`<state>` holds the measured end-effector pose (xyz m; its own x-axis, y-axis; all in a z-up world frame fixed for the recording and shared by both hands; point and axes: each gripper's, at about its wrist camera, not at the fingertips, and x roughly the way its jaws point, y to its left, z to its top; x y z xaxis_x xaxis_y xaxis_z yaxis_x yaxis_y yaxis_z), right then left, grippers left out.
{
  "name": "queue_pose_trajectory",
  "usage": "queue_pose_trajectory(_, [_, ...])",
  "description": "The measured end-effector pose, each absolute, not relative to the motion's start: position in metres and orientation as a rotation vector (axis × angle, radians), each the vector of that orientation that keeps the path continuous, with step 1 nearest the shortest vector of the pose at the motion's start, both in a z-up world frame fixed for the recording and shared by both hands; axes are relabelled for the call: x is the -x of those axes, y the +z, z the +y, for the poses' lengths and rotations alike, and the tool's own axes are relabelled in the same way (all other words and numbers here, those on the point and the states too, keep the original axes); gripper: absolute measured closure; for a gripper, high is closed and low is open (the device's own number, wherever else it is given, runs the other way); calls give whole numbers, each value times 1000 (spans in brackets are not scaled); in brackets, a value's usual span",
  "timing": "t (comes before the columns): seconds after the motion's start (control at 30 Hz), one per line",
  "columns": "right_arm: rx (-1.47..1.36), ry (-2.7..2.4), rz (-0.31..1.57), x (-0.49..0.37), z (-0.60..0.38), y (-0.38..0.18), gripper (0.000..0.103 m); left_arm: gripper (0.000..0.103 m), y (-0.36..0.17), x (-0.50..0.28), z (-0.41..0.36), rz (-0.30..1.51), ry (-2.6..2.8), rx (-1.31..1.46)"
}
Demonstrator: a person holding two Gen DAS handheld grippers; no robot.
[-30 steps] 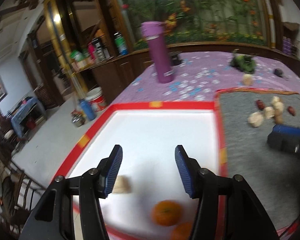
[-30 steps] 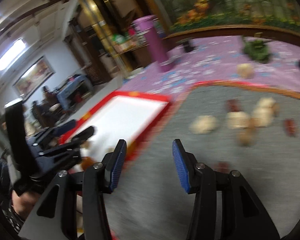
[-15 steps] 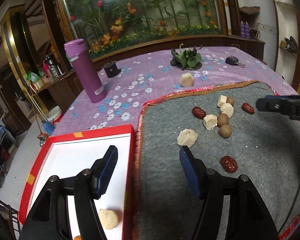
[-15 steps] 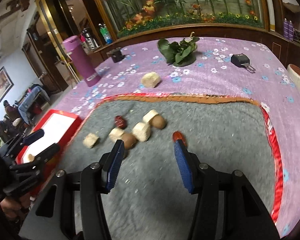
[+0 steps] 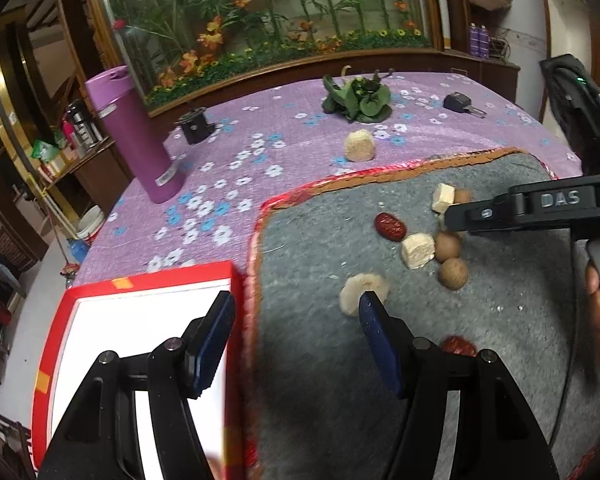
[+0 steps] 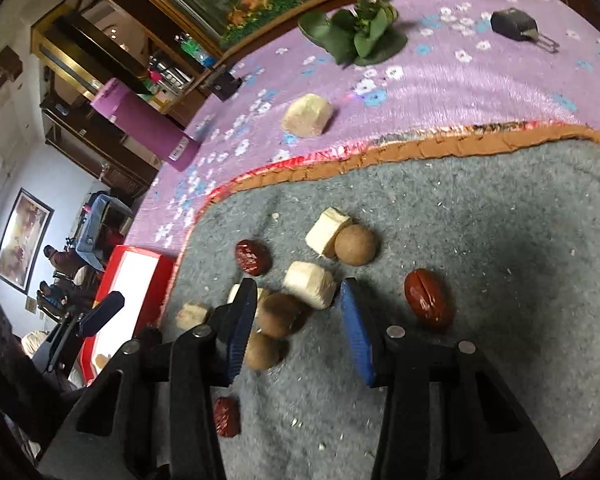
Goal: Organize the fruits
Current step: 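Grasp a beige cake piece with the right tool while the left tool grasps a white round cake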
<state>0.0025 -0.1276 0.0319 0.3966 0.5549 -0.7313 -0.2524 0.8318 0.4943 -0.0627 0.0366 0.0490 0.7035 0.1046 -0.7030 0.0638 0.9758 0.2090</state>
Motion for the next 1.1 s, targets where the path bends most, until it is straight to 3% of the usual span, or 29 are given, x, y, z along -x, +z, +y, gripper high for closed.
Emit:
queue_pose_trajectory(0.13, [-323, 508, 1040, -7, -124, 31, 63, 38, 44, 54, 26, 812, -22, -229])
queue_pose_trajectory(0.2, [-296, 492, 1037, -8, -122, 31, 72, 38, 41, 50, 23, 820, -40, -229])
queue_pose_trajectory(0.4, [-155, 468, 994, -3, -109, 35, 72, 40, 19, 32, 24, 907, -90, -181])
queue_pose_trajectory(0.43, [-157, 471, 992, -4, -110, 35, 72, 44, 17, 30, 28, 914, -105, -142])
queue_pose_trajectory(0.47, [-168, 477, 994, -4, -113, 35, 72, 60, 19, 30, 29, 913, -120, -120])
queue_pose_trajectory(0.57, [-227, 512, 992, -4, -122, 36, 72, 71, 19, 30, 30, 918, -156, -88])
queue_pose_trajectory(0.87, [-311, 567, 904, 9, -127, 54, 72, 73, 42, 49, 41, 852, -128, -21])
queue_pose_trajectory(1.1, [-265, 691, 918, 41, -68, 62, 72, 73, 73, 95, 75, 741, -3, -20])
